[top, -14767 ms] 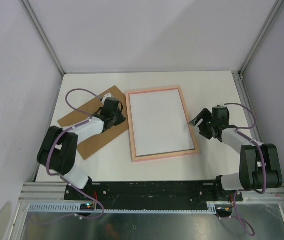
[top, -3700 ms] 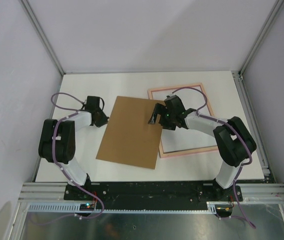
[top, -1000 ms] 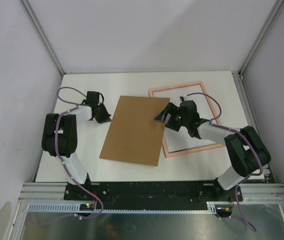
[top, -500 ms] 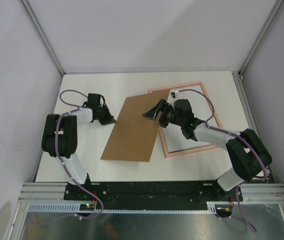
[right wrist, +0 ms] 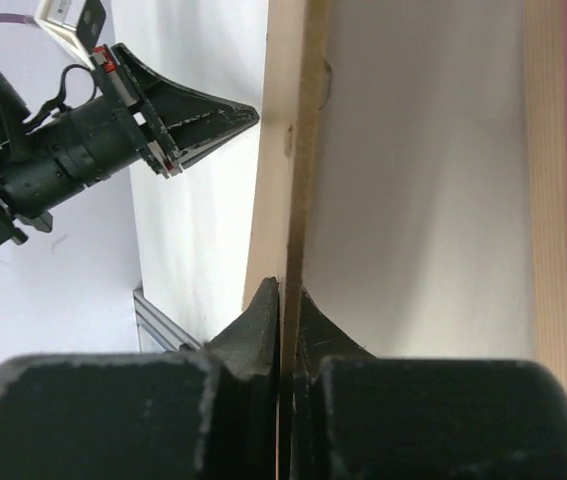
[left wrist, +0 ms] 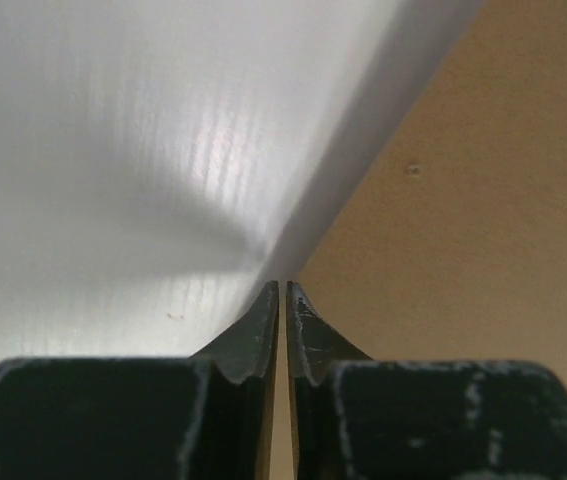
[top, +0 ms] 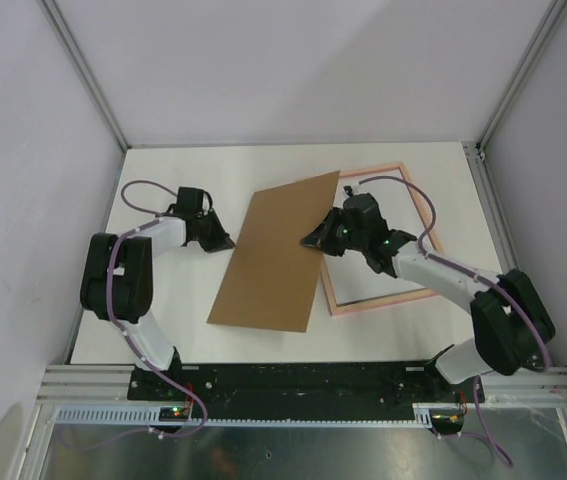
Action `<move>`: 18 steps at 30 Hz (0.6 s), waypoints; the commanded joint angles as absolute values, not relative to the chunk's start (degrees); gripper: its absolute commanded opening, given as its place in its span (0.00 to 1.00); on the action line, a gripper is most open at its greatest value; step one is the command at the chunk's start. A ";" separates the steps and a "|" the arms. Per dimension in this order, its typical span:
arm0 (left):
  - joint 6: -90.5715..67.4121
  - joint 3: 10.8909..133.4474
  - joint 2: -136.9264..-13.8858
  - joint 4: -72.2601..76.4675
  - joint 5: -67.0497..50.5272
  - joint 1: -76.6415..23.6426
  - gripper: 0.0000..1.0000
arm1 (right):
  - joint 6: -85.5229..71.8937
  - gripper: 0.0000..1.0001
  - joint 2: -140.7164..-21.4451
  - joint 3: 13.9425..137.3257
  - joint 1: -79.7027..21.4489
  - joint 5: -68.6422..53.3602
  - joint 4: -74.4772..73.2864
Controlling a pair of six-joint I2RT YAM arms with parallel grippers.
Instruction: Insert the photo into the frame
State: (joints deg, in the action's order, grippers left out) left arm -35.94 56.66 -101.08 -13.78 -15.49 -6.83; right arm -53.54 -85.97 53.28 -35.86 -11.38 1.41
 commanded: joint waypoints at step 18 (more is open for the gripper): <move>-53.41 61.63 -91.31 -12.08 5.48 -28.62 0.41 | -37.17 0.00 -42.91 66.52 -25.06 19.53 -35.22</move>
State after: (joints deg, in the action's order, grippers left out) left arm -46.15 58.74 -88.44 -13.98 -3.95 -21.96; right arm -39.48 -48.31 60.10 -25.76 10.76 -32.84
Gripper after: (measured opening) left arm 0.405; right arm 0.031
